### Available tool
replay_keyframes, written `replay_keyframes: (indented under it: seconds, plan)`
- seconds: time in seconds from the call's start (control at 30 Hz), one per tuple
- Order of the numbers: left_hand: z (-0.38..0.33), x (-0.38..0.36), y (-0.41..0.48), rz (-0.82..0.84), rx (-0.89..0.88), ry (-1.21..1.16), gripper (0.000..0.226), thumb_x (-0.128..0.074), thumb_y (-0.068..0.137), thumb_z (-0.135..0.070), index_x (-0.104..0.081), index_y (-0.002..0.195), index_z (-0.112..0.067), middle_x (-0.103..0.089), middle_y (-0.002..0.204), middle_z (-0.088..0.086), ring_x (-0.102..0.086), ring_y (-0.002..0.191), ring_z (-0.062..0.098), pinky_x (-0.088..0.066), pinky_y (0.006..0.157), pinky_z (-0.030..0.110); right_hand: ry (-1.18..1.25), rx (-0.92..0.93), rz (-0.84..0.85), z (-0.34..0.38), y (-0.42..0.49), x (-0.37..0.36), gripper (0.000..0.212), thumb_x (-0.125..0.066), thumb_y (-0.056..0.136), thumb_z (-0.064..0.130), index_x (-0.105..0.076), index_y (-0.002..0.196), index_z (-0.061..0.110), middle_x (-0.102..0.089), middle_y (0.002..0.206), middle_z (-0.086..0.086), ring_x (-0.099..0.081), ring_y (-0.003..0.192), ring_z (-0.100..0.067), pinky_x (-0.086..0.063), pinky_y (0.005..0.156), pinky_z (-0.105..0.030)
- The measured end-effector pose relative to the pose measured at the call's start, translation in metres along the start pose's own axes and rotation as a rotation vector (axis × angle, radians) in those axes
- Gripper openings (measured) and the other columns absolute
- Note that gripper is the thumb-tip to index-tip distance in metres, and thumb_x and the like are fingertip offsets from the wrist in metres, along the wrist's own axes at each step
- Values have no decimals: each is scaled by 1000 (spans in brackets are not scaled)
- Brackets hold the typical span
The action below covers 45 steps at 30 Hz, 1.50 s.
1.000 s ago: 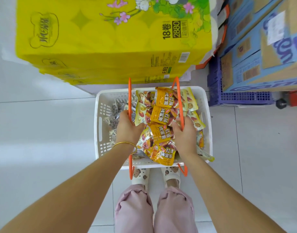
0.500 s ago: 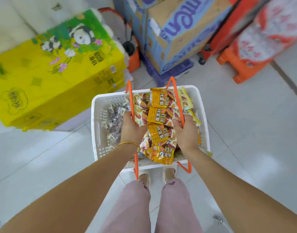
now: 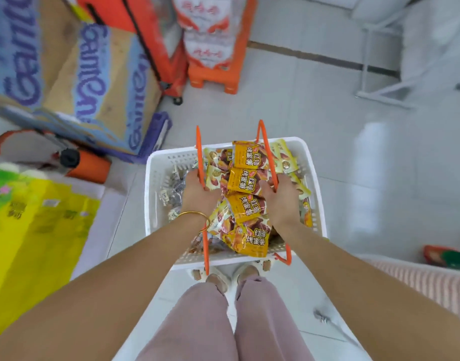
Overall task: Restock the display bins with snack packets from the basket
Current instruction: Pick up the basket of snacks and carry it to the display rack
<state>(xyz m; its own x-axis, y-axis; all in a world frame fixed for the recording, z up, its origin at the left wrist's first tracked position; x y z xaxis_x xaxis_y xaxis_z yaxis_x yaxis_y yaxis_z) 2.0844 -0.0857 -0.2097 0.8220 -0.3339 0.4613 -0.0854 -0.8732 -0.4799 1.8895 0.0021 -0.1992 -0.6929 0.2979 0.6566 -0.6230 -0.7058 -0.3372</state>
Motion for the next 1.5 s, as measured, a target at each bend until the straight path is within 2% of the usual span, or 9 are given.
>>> replay_keyframes:
  seconds: [0.1, 0.17, 0.3, 0.5, 0.7, 0.8, 0.97, 1.2, 1.5]
  plan:
    - [-49, -61, 2, 89, -60, 64, 34, -67, 81, -8, -41, 103, -15, -42, 71, -1, -45, 60, 15, -36, 48, 17, 76, -116, -72, -38, 22, 55, 24, -53, 95, 32, -50, 93, 8, -51, 70, 3, -54, 65, -20, -47, 59, -38]
    - [-79, -103, 5, 147, -74, 72, 33, -67, 81, -8, -42, 100, -16, -43, 71, 2, -46, 64, 23, -41, 54, 26, 153, -179, -112, -62, 38, 91, 21, -53, 95, 30, -49, 91, 11, -53, 70, 2, -59, 66, -25, -50, 58, -43]
    - [-139, -188, 13, 256, -108, 89, 32, -68, 80, -7, -43, 97, -17, -47, 77, 9, -48, 69, 26, -40, 64, 37, 171, -240, -214, -100, 70, 166, 21, -50, 97, 30, -49, 92, 10, -50, 70, 5, -50, 59, -14, -35, 49, -30]
    - [-230, -318, 23, 419, -195, 162, 32, -68, 81, -8, -42, 97, -18, -50, 84, 14, -51, 72, 27, -43, 66, 38, 278, -367, -354, -163, 130, 269, 21, -52, 96, 32, -47, 89, 13, -52, 72, 3, -58, 66, -24, -54, 63, -46]
    - [-315, -463, 41, 575, -278, 225, 33, -65, 80, -4, -41, 98, -18, -41, 78, 6, -43, 65, 23, -39, 55, 32, 249, -445, -511, -228, 203, 372, 24, -54, 95, 34, -45, 88, 13, -43, 67, 8, -45, 62, -17, -39, 60, -35]
    - [-359, -527, 37, 608, -343, 281, 33, -66, 80, -5, -40, 96, -19, -41, 77, 4, -41, 60, 20, -39, 55, 33, 250, -494, -561, -260, 232, 419, 25, -54, 95, 36, -47, 88, 13, -48, 71, 4, -50, 67, -20, -46, 63, -39]
    - [-432, -640, 23, 632, -388, 377, 32, -66, 80, -10, -41, 98, -18, -45, 74, 0, -48, 67, 23, -48, 68, 39, 299, -532, -621, -315, 281, 511, 24, -53, 96, 35, -46, 88, 13, -45, 66, 7, -45, 57, -12, -38, 58, -34]
    - [-522, -803, 8, 704, -326, 339, 35, -65, 78, -2, -37, 81, -23, -41, 76, 4, -46, 70, 24, -39, 56, 35, 303, -592, -639, -400, 352, 642, 23, -53, 95, 31, -52, 95, 8, -46, 68, 7, -51, 68, -20, -45, 62, -39]
    - [-640, -1010, -8, 736, -365, 364, 32, -65, 79, -6, -40, 98, -14, -41, 76, 3, -47, 72, 25, -43, 63, 36, 291, -623, -666, -504, 459, 819, 22, -52, 96, 30, -50, 96, 9, -50, 77, 2, -50, 75, -21, -37, 65, -34]
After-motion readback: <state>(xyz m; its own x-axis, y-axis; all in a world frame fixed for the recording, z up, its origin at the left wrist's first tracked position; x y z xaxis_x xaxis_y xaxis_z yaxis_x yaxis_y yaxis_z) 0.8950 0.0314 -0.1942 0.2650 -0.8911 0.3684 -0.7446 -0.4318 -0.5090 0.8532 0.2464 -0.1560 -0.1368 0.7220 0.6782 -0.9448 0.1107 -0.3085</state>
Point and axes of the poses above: each hand's wrist, its own y-axis towards the middle knuckle, its own x-axis out of the back of the hand, z = x × y, the point moved 9 cm from there along y, towards the middle knuckle
